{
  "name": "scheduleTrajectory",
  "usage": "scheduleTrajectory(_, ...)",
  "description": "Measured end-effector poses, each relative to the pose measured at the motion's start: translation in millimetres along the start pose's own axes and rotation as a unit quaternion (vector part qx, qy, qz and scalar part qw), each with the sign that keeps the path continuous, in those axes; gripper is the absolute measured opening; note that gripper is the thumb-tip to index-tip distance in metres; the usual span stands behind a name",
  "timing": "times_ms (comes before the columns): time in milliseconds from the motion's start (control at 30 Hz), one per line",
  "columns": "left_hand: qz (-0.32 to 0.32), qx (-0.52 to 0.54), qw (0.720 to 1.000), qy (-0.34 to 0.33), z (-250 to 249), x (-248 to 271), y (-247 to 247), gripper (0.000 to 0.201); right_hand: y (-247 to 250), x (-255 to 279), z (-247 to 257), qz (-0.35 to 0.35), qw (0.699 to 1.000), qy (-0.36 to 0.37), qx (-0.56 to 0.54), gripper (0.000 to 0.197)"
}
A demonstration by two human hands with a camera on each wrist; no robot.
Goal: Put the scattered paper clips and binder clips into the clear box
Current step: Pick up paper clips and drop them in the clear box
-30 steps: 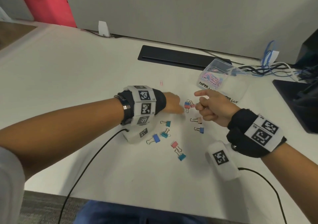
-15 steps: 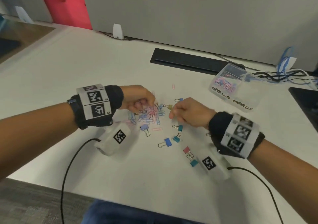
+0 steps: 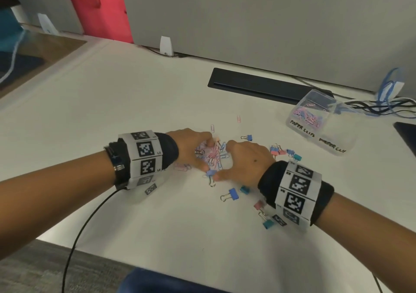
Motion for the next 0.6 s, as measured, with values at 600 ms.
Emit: scheduleTrajectory(600,0.003,-0.072,0.997,-0.013,-1,1,-4,0.039,-18,-17,-17,0.084,0.994,0.022,-0.070,0.034)
Point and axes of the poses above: each hand's wrist, its own x-axis away from the middle knuckle, its own y-axis out of the back of the hand, z = x × y, the point moved 5 cm from there along -x, towards the middle knuckle, and after that the axes turned 8 degrees about -z, right-handed, at the moved point
